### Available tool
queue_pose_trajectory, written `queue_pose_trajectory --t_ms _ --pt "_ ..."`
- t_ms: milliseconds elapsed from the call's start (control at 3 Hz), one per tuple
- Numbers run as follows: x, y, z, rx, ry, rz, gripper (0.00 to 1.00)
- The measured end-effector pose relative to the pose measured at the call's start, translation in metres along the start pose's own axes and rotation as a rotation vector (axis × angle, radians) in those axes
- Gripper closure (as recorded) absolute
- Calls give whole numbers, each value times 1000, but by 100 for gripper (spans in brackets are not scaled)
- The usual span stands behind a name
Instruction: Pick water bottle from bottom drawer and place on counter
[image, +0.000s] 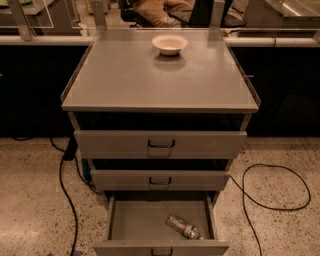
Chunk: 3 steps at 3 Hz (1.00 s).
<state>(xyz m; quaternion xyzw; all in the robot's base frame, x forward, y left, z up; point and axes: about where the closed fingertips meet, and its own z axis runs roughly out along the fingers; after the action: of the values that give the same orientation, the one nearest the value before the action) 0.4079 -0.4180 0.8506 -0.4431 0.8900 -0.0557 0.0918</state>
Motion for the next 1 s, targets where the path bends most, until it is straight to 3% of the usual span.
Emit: queue_pose_trajectory --t_ms 333,1000 --pt "9 0 46 -39 32 26 0" --pt "18 0 128 -222 85 95 0"
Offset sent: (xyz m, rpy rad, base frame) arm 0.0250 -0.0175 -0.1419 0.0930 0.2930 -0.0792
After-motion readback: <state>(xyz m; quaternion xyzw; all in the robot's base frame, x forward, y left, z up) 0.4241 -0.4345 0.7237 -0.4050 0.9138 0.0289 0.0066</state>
